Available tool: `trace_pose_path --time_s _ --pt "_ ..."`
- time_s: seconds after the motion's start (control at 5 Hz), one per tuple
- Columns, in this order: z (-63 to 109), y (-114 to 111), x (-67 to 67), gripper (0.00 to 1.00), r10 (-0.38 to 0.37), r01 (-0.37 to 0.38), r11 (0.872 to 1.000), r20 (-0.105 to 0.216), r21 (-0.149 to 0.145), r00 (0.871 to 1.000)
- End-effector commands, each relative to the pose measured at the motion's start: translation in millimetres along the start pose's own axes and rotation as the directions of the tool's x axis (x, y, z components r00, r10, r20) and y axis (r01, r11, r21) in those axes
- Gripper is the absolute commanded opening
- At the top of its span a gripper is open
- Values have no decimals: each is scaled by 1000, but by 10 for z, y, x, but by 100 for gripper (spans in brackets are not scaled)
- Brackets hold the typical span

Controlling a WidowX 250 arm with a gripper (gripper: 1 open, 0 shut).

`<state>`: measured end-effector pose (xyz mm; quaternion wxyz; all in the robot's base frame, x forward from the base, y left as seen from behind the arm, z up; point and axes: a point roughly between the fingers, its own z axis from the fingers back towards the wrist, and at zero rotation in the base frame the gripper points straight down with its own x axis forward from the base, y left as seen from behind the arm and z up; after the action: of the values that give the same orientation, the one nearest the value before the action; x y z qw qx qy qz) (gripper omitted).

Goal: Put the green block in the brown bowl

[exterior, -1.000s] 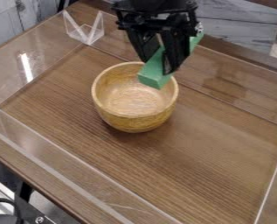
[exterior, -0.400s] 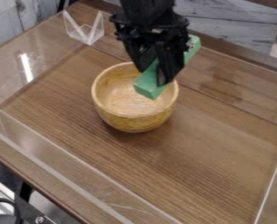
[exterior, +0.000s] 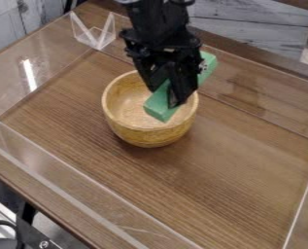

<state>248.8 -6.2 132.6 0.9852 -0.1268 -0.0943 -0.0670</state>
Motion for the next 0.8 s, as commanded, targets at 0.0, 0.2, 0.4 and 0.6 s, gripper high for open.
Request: trace_pose_path --time_s 0.0,0.2,0.4,0.6 --pt "31 62 46 0 -13 12 1000 30 21 999" --pt "-12 111 34 0 -14 13 1000 26 27 1000" --pt "-56 153 26 0 -15 14 999 23 33 1000" --pt "-99 186 26 0 -15 14 999 20 39 1000"
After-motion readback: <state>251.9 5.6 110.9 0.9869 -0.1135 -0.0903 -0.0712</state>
